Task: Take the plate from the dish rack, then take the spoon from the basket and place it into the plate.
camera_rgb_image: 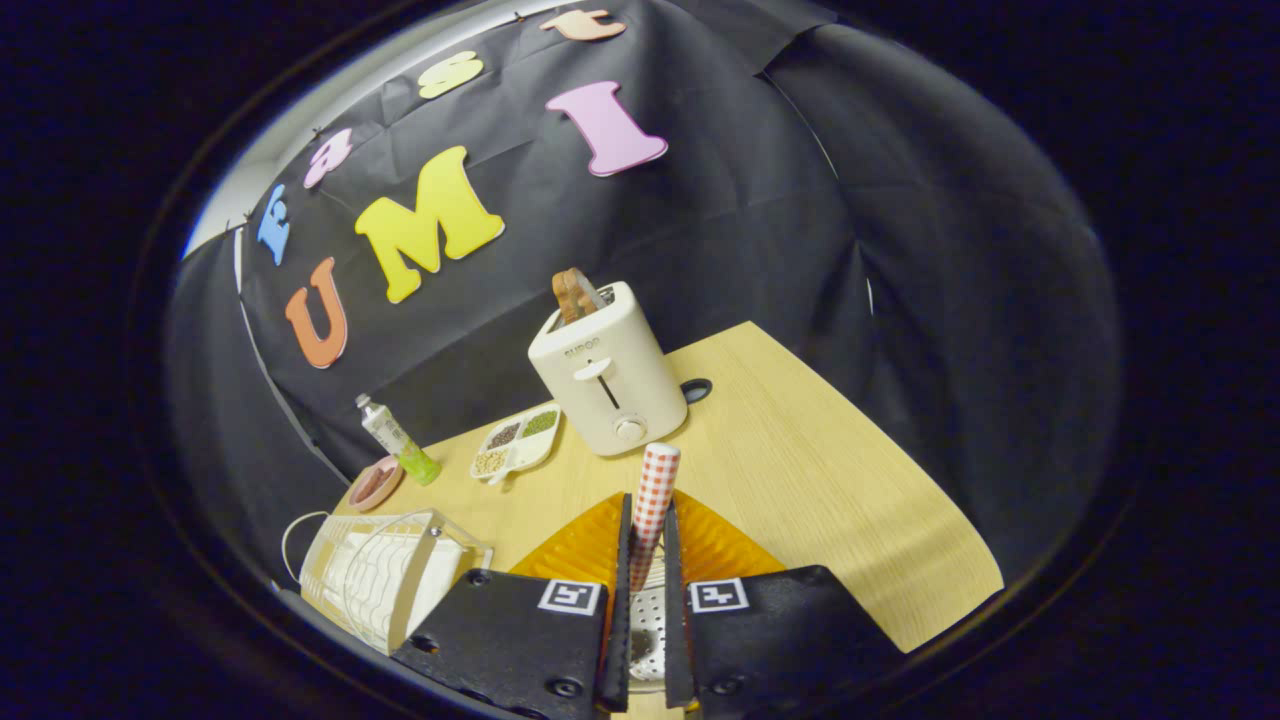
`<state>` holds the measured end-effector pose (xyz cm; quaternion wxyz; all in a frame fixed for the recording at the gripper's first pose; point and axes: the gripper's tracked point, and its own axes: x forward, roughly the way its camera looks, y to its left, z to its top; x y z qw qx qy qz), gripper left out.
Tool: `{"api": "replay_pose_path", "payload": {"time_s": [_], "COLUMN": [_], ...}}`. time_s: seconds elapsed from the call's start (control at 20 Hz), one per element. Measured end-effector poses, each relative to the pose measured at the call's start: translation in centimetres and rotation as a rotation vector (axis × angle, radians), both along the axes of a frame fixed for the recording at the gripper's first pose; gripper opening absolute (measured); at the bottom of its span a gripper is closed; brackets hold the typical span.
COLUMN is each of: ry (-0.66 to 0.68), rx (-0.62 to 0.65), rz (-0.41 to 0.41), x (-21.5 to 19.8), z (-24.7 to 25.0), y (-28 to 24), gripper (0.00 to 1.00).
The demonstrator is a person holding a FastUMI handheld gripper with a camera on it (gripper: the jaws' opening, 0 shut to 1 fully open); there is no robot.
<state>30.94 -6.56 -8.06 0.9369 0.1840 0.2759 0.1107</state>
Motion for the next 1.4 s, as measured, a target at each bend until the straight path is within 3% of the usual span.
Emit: {"api": "replay_pose_path", "payload": {"time_s": [0.3, 0.7, 0.9, 1.05, 1.4], "ry": [-0.029, -0.22, -0.39, -0.491, -0.475], "rx": [0.004, -0.045, -0.094, -0.141, -0.163], "rz": [-0.003, -0.14, -0.204, -0.194, -0.059], "x": [0.2, -1.9, -6.8, -11.9, -21.7], "z": [1.8, 8.9, 15.7, 19.6, 18.0], "y": [-0.8, -3.4, -2.1, 1.4, 13.9], "gripper": [0.11, 0.09, 0.08, 0.08, 0.09]}}
